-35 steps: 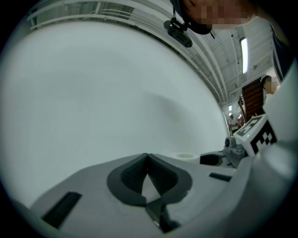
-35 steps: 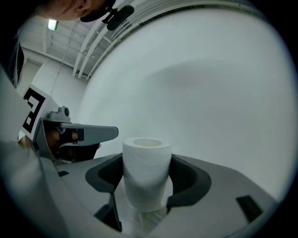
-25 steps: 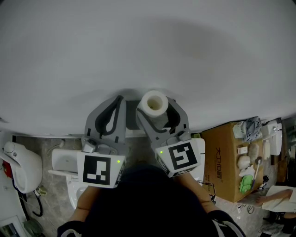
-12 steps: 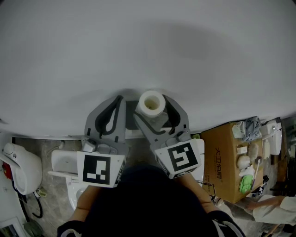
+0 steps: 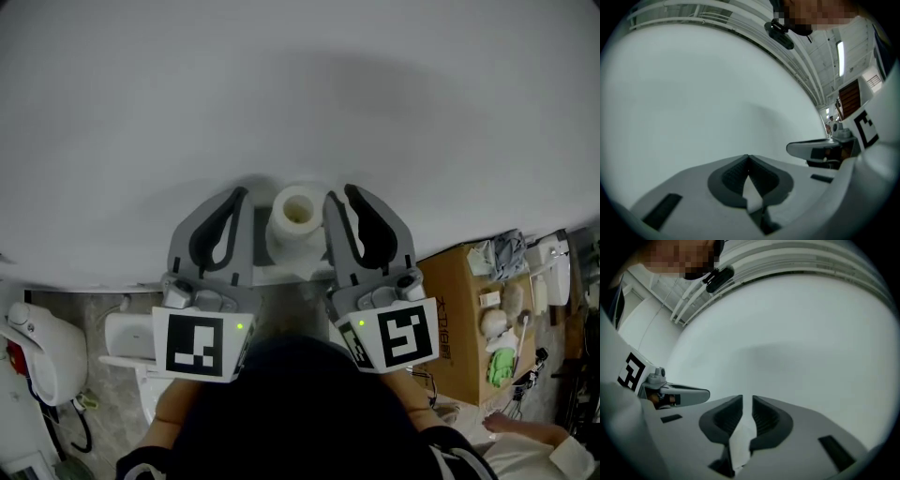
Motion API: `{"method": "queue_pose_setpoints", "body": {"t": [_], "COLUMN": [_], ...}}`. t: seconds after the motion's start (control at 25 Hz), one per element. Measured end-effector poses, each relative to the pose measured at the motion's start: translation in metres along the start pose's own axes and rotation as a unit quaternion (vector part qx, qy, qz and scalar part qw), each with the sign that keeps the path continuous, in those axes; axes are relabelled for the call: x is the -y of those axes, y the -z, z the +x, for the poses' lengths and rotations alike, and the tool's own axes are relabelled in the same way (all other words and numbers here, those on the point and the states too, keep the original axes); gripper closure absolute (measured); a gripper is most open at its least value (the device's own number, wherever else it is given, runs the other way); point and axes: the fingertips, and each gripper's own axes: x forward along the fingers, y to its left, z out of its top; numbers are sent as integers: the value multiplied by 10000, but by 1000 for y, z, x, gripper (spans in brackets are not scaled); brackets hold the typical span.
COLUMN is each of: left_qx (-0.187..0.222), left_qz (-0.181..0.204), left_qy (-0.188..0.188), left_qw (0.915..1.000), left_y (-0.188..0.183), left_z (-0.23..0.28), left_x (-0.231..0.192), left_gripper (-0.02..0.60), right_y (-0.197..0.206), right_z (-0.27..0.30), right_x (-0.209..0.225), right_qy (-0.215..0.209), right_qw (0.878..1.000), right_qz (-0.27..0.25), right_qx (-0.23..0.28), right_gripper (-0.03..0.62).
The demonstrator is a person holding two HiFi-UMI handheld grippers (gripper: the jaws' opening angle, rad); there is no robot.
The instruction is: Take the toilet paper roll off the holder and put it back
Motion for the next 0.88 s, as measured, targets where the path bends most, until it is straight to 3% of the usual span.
{"method": "queue_pose_setpoints", "body": {"t": [0.04,0.12,0.52,0.88], "left_qx": [13,9,220,151], "left_qz": [33,87,338,298], "left_qy": [-1,-24,-268,-288], "left_qw": [10000,10000,9988,9990], "left_y": [-4,-10,-28,-23], "left_z": [0,-1,-2,-4], "left_x": [0,-1,-21,-22], "left_gripper": [583,583,583,583], "right_y": [-4,-9,-9,-6], "right_z": [-2,-5,-14,-16], "right_x": [7,21,66,68], "right_qy": [123,312,822,861], "right_qw": [9999,9995,9965,9961], "right_qz": [51,107,-57,-115], "right_qx": [45,26,-118,-161], "right_gripper": [551,578,579,579]}}
